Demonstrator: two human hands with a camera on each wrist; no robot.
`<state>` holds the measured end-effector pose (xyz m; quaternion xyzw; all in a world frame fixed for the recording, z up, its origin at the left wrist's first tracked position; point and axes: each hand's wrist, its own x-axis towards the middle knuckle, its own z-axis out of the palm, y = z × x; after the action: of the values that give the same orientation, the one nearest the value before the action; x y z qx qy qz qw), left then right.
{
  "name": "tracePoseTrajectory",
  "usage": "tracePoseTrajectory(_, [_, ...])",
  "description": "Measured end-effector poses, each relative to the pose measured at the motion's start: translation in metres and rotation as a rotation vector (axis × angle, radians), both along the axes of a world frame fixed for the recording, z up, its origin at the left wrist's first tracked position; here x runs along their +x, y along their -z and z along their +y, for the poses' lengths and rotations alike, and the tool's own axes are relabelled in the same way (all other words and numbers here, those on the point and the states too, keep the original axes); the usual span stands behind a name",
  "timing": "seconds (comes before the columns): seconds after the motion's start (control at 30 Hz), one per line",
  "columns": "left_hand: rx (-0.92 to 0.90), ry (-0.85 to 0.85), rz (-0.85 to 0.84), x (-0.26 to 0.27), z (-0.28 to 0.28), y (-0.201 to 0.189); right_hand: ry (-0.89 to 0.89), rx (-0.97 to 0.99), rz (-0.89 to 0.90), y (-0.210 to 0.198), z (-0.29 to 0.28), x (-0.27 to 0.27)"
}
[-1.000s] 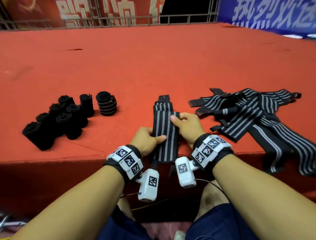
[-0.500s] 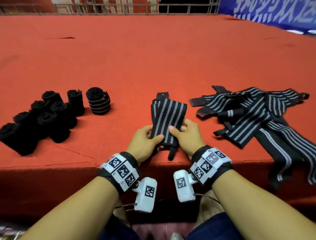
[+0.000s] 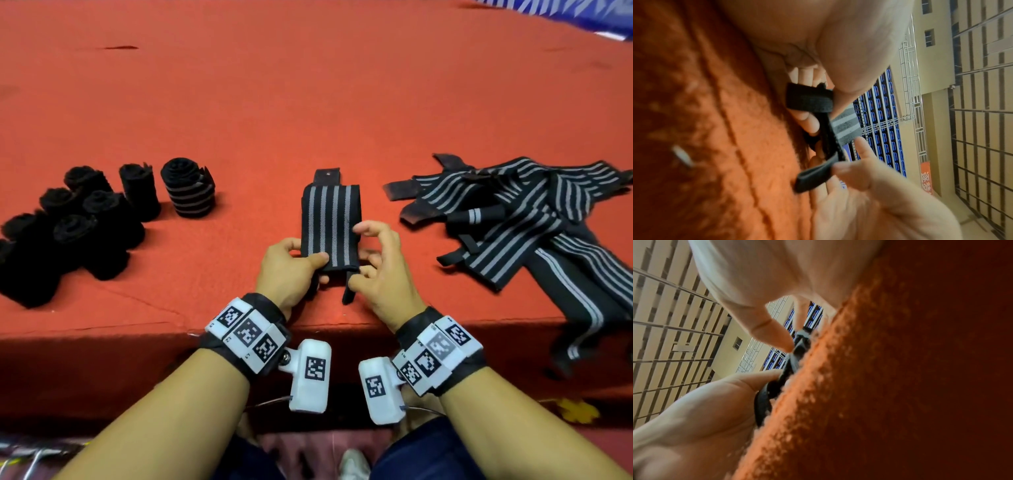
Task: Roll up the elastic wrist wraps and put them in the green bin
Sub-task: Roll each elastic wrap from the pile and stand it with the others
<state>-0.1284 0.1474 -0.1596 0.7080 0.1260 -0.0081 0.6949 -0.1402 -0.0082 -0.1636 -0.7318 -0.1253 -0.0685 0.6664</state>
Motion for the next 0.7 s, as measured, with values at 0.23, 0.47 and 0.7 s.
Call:
tracePoseTrajectory(0.23, [-0.019,-0.023,-0.029,-0.003,0.004,-0.005,0.002,-0.236,-0.029,0.006,-0.002,0.002])
tracePoseTrajectory(0.47, [-0.044,0.084,-0.203,-0.013,0.015,-0.006,0.065,-0.232,-0.049,0.005,0.000,0.004])
tracePoseTrajectory(0.7, [-0.216,0.030,-0.209,-0.023,0.018,-0.007,0.126,-0.199,-0.031,0.006,-0.001,0.007])
